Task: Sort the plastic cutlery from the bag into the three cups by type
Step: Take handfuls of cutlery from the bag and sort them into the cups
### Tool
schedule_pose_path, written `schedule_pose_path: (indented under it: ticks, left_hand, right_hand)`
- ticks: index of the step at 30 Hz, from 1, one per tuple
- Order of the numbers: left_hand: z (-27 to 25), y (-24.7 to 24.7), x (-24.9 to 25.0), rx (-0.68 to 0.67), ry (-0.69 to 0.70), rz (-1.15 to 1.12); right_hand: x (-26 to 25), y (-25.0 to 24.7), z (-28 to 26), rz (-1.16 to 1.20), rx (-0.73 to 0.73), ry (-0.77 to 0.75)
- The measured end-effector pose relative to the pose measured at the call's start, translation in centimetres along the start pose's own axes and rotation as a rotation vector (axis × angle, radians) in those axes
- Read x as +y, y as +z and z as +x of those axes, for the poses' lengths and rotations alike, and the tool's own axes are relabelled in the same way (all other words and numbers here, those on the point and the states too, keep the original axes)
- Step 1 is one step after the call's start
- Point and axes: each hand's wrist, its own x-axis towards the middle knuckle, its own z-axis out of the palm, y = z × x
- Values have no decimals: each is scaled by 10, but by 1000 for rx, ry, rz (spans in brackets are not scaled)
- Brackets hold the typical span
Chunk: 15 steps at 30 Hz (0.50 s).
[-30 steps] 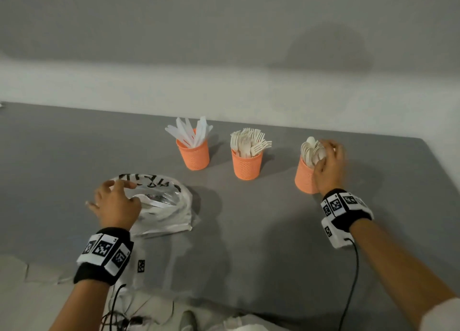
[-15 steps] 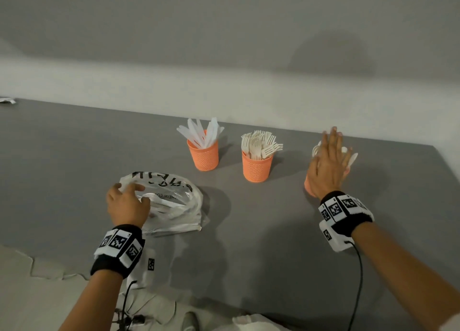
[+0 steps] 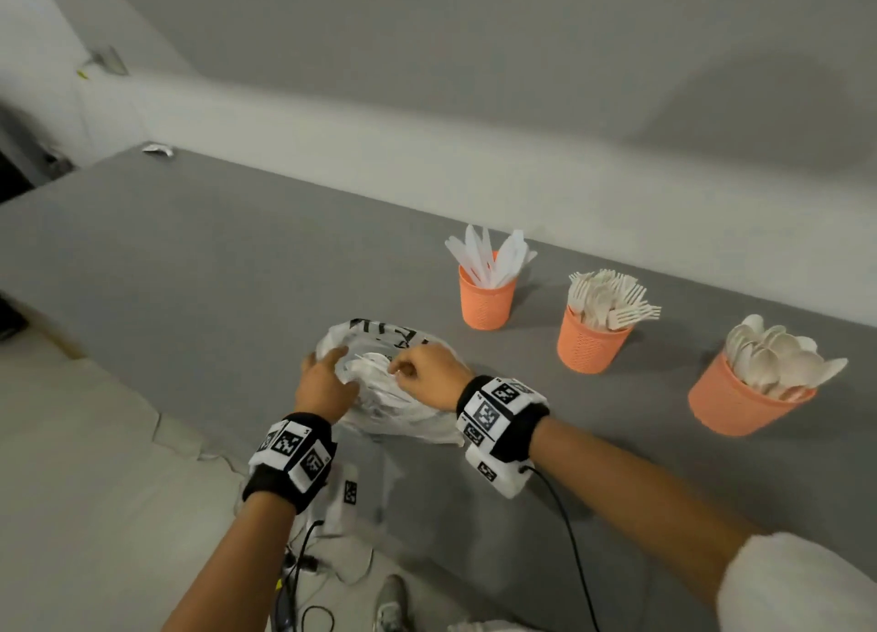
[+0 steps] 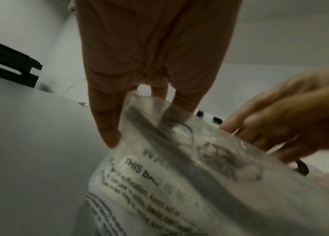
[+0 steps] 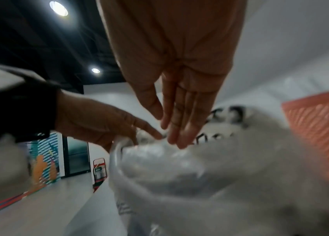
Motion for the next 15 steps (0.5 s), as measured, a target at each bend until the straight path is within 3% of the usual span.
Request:
schedule_pose_path:
  ticks: [3, 8, 15]
  left_hand:
    - [-2, -3, -2, -95, 19, 12]
    - [-6, -7, -13, -191, 67, 23]
    - [2, -7, -20, -219, 123, -21]
  right_hand:
    - [6, 29, 24, -103, -184, 175]
    - [16, 41, 50, -21, -203, 296]
    - [27, 44, 64, 8, -316, 419]
